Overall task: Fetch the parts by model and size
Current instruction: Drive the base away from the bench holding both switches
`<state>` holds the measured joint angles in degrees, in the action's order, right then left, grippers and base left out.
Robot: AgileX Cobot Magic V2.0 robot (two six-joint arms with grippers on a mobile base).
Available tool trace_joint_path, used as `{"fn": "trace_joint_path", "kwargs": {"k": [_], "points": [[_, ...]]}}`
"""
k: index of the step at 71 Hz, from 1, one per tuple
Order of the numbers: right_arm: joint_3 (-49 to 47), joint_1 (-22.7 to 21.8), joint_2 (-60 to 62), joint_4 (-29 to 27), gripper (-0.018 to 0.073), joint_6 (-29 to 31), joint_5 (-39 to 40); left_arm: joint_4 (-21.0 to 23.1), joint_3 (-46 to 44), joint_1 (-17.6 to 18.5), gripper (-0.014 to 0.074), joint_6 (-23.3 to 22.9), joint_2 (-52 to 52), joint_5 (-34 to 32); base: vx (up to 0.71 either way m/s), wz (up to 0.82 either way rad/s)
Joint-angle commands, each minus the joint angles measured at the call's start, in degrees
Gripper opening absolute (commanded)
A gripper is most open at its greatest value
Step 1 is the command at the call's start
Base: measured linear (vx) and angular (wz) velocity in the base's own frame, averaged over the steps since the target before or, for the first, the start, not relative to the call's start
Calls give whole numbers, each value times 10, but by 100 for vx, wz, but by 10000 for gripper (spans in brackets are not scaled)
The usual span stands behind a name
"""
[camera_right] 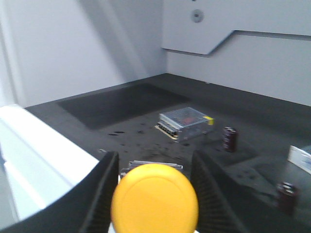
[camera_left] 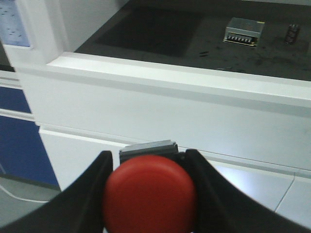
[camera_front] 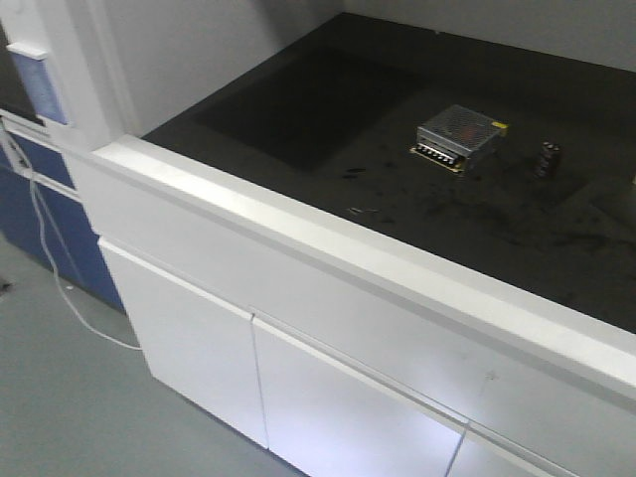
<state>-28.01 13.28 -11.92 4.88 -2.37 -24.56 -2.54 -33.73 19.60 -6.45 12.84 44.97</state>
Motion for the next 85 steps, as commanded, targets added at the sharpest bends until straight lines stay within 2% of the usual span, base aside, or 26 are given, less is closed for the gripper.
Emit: {"fn": "trace_joint_path", "kwargs": {"k": [1,27,64,85], "points": [[-14,-2,-6,7,-5,4,51,1,-13,2,-6,-5,6,-44,-6,53],[-14,-2,-6,7,-5,4,51,1,-13,2,-6,-5,6,-44,-4,64],[-14,-2,-6,7,-5,4,51,1,-13,2,-6,-5,6,-37,-1,93],[-14,-2,-6,7,-5,4,51,1,-13,2,-6,-5,6,-37,6,38]]}}
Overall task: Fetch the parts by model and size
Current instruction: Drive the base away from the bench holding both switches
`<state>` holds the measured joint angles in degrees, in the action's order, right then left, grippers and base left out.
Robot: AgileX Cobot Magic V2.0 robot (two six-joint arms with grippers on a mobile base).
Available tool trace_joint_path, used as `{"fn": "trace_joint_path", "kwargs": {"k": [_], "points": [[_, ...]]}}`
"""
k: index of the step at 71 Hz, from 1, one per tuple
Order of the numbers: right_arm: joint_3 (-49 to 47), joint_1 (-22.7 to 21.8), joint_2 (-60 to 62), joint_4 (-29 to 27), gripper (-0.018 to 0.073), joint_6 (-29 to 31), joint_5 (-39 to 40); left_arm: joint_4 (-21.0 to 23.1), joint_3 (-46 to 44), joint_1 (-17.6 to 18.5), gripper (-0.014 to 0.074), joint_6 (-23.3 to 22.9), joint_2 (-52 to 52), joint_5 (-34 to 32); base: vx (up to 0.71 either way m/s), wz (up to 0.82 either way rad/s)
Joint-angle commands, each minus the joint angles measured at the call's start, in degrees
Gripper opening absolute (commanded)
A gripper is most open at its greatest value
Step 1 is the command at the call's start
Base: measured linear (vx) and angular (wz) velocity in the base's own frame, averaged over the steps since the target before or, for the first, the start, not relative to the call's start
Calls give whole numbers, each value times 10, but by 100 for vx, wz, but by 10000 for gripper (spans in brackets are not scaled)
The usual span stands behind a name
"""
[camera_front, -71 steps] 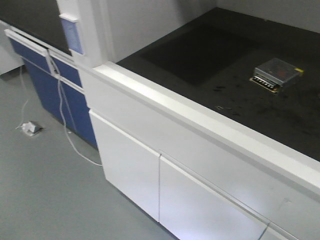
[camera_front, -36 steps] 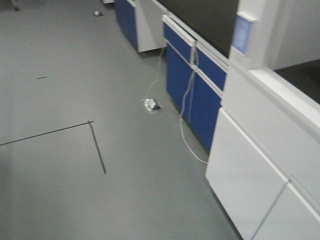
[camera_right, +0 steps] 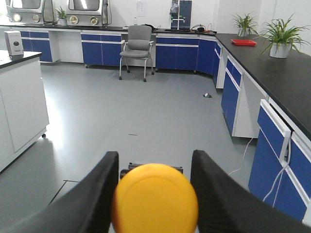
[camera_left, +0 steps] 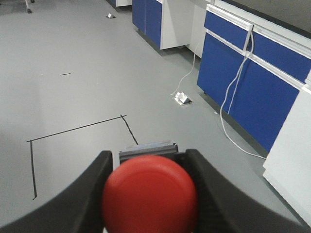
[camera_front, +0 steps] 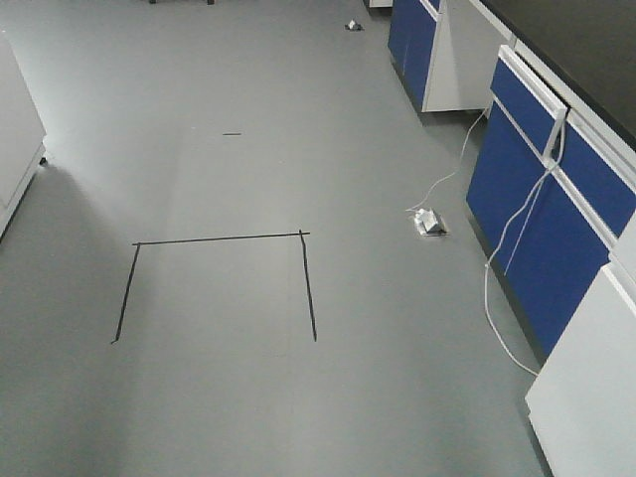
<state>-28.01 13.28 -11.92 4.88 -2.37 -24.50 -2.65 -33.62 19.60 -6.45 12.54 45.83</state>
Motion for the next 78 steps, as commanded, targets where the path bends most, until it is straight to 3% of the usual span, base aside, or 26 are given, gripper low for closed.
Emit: {"fn": "trace_joint_path", "kwargs": {"k": [1,41,78], "points": [[-14,-2,-6,7,-5,4,51,2,-14,2,-6,-5,9,-45,8,16],[-14,-2,-6,7,-5,4,51,2,-14,2,-6,-5,9,-45,14,13],[-14,-2,-6,7,-5,4,51,2,-14,2,-6,-5,9,-44,36,0]]}}
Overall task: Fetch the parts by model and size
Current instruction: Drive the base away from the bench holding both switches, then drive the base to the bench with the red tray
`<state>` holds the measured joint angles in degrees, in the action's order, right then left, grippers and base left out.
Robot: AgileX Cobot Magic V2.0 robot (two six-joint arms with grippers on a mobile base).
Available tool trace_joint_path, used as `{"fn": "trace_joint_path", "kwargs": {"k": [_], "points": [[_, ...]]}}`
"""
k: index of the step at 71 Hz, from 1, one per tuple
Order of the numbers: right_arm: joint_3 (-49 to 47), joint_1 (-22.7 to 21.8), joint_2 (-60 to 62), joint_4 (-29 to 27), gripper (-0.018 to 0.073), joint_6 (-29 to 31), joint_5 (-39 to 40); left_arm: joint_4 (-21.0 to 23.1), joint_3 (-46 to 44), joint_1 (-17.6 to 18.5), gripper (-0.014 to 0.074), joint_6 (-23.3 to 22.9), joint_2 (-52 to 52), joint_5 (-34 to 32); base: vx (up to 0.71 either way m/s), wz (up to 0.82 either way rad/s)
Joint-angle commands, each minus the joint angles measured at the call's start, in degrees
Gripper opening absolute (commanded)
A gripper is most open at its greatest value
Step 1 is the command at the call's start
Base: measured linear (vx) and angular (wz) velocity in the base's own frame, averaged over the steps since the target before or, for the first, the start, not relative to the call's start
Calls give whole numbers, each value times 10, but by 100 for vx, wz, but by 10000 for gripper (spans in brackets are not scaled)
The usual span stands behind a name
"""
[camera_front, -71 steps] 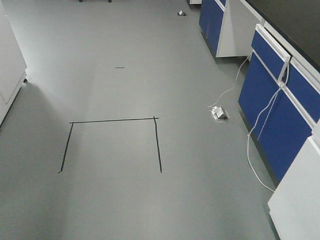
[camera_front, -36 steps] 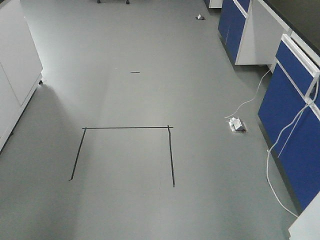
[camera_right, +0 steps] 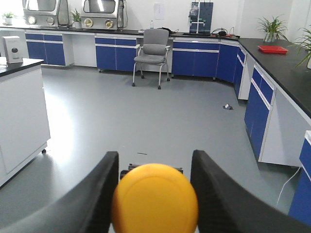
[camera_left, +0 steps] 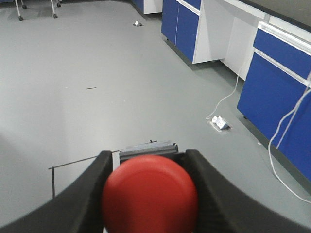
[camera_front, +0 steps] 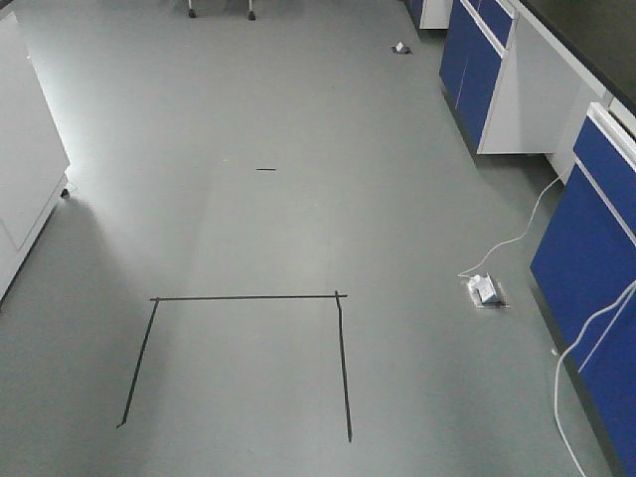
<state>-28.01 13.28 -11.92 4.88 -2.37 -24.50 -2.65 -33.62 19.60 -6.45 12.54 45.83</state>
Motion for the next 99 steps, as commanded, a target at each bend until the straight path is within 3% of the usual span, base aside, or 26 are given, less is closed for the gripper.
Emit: {"fn": "trace_joint_path", "kwargs": {"k": [1,99], "points": [[-14,-2,-6,7,-5,4,51,2,-14,2,-6,-5,9,-44,46,-5],[-14,-2,-6,7,-5,4,51,2,-14,2,-6,-5,9,-44,54,6]]}}
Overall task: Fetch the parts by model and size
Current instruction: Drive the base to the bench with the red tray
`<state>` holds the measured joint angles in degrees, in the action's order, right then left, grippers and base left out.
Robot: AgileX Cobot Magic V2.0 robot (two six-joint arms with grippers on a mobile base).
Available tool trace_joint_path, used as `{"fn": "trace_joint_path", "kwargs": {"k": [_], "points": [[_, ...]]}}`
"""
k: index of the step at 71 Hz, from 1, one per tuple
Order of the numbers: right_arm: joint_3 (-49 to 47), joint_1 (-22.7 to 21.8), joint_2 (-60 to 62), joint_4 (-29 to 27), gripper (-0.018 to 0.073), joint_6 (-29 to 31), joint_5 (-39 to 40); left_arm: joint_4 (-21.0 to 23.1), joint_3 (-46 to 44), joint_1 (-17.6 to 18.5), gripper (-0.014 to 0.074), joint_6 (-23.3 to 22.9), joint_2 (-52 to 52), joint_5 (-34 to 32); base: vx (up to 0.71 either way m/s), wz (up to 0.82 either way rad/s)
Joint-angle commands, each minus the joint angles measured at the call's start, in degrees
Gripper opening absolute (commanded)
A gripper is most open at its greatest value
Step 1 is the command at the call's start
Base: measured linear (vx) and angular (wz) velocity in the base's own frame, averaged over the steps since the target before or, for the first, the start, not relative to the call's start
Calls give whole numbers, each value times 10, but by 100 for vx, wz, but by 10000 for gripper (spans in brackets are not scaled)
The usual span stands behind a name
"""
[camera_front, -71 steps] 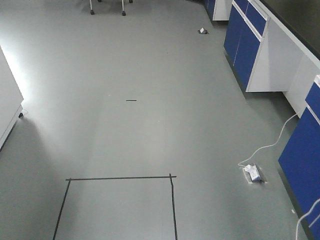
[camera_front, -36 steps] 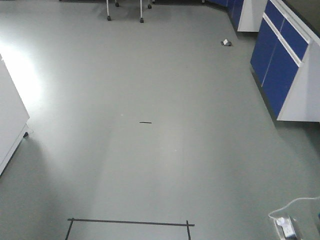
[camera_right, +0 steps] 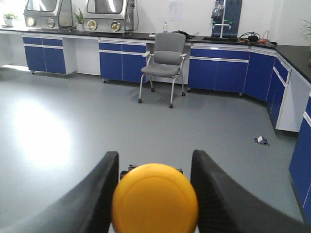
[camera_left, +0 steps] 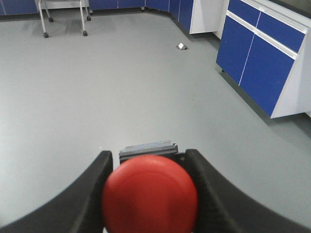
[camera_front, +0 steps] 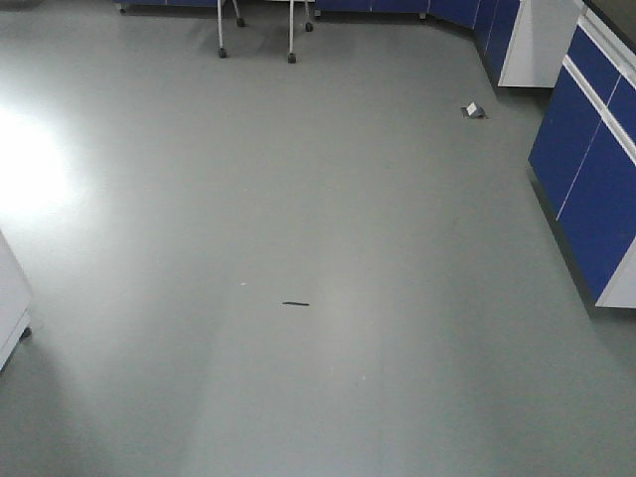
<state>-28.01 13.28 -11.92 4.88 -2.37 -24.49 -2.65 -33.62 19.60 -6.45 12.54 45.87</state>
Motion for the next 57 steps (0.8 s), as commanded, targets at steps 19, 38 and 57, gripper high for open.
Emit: {"fn": "trace_joint_path", "kwargs": {"k": [19,38,57], "points": [[-14,-2,-6,7,-5,4,51,2,-14,2,-6,-5,9,-45,62,-17],[-14,-2,-6,6,-5,4,51,2,-14,2,-6,-5,12,-45,63,-12],[-14,-2,-6,6,-5,4,51,2,-14,2,-6,-5,13,-45,67,1]]}}
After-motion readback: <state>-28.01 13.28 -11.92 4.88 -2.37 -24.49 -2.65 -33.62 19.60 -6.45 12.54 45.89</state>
